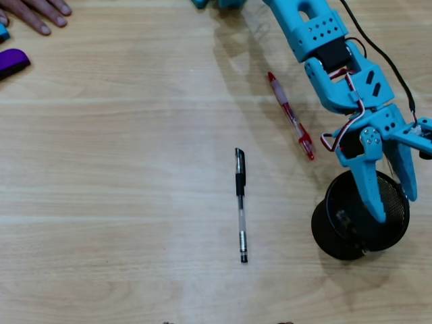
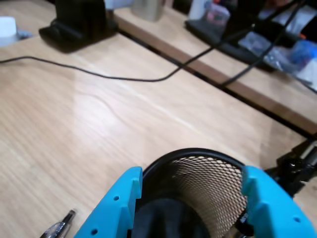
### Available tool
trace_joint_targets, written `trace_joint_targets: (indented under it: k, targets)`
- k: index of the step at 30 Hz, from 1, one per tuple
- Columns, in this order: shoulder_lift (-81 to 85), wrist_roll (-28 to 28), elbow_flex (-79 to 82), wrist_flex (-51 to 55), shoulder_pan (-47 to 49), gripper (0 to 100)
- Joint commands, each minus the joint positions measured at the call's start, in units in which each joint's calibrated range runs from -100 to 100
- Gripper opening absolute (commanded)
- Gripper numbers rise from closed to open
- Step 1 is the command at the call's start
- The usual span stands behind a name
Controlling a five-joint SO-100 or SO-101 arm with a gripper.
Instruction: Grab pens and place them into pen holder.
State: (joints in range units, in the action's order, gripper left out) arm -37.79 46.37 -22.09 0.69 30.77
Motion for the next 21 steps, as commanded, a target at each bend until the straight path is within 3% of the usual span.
trace_joint_targets:
  k: [1,4,7,9,12,15,21]
  targets:
    - [2.88,-0.84,2.49,-3.74,-0.61,19]
    - [9.56,-1.16,7.47,-3.22,-1.66,17]
    - [26.13,-7.38,20.23,-0.73,-4.97,20]
    - [35.42,-9.68,24.49,9.67,-7.87,22]
    - [44.47,-11.30,24.94,35.54,-14.00,26]
    - [42.69,-10.36,23.49,55.91,-20.45,28]
    - [16.91,-4.03,12.27,57.80,-20.69,29]
